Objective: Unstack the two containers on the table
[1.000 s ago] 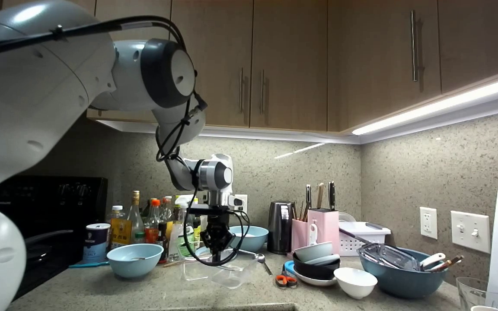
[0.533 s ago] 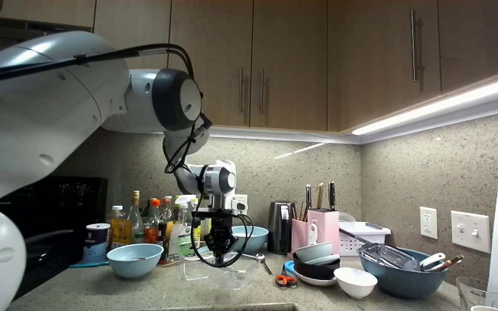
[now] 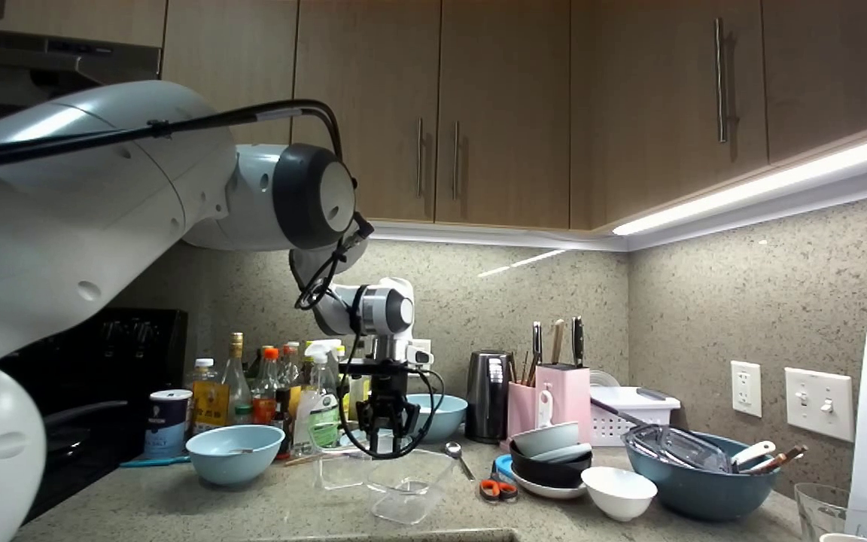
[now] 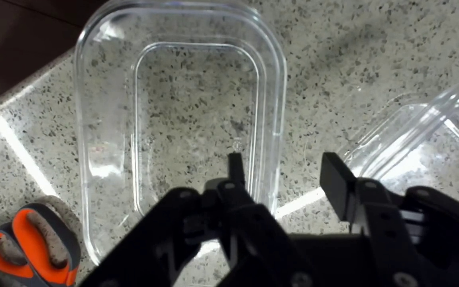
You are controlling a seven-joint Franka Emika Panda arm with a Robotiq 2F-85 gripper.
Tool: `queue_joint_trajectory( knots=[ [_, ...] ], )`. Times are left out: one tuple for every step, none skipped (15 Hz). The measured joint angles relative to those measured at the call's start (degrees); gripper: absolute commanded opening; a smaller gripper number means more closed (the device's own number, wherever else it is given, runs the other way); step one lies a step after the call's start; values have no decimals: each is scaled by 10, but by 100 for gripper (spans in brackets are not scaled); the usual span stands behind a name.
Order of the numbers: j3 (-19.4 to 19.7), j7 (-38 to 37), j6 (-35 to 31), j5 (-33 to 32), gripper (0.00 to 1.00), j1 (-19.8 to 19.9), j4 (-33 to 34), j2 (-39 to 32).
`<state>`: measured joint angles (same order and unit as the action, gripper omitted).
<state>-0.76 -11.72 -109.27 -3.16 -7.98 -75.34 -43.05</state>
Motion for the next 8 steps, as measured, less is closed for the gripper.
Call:
queue_joint_trajectory(
  knots=[
    [0, 0, 4, 0, 91, -2, 5, 0],
    [1, -2, 10, 0, 98, -4, 10, 1],
    [1, -6, 16, 0, 99, -8, 13, 4],
    [2, -15, 22, 0, 100, -13, 15, 10],
    [3, -27, 28, 0, 100, -19, 15, 18],
    [3, -39, 33, 0, 100, -25, 14, 30],
    [3, -50, 35, 0, 100, -31, 11, 43],
    [2, -61, 35, 0, 100, -37, 6, 59]
  ],
)
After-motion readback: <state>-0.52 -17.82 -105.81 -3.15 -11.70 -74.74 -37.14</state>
